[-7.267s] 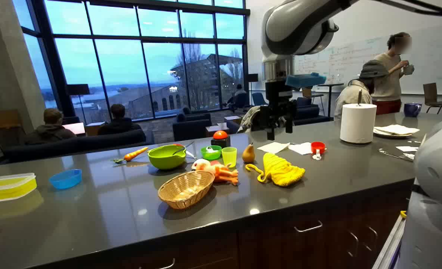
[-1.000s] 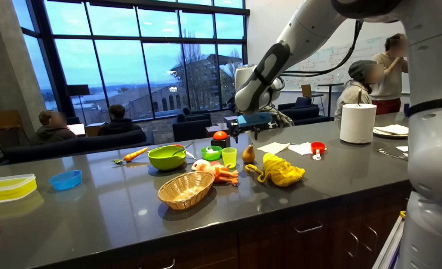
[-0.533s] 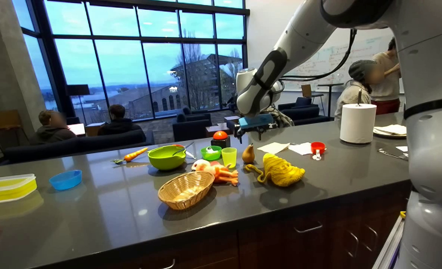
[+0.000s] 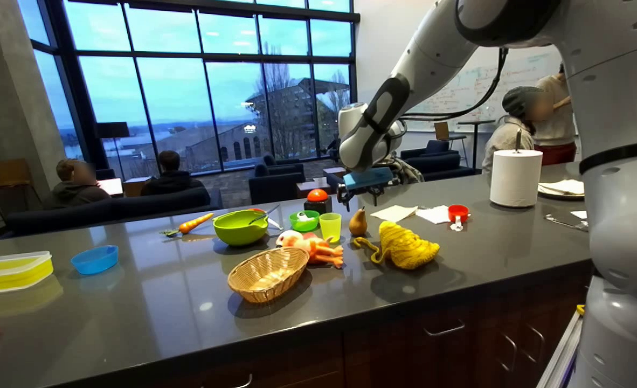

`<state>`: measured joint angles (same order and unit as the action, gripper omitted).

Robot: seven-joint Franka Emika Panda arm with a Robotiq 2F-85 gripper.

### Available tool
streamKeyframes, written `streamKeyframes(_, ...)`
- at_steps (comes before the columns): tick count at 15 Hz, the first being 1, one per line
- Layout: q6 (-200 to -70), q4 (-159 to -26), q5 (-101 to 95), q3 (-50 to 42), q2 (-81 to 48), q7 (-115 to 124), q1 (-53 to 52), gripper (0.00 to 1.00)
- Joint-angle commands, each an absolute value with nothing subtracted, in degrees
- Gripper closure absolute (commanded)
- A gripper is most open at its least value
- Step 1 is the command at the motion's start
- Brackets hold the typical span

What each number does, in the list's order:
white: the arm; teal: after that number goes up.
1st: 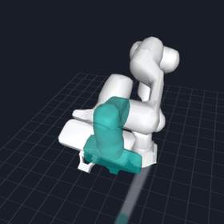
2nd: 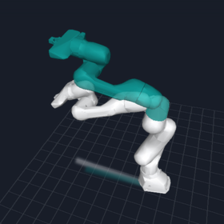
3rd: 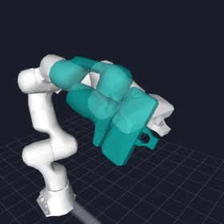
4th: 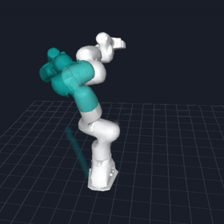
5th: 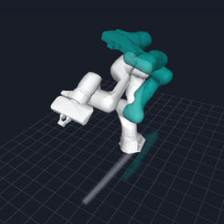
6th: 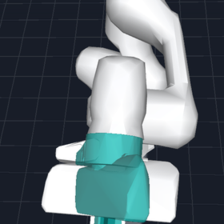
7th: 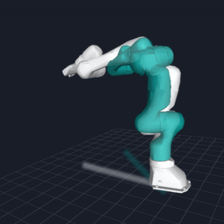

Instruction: Put the pear inside the basket

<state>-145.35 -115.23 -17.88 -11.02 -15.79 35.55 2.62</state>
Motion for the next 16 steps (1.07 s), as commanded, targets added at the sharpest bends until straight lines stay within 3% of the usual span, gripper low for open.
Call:
streamKeyframes(1,-144.03,-113.55,-17.7,-12.1,-16.99,36.51,1.51,0.0)
streamKeyframes(12,-144.57,-109.86,-14.44,-12.2,-20.29,35.35,1.9,0.03)
streamKeyframes(13,-144.56,-109.6,-14.07,-12.23,-20.56,35.27,1.9,0.25)
streamKeyframes(15,-144.61,-109.15,-13.44,-12.25,-21.16,34.93,1.99,0.19)
streamKeyframes(16,-144.6,-109.03,-13.06,-12.28,-21.36,34.76,2.03,0.29)
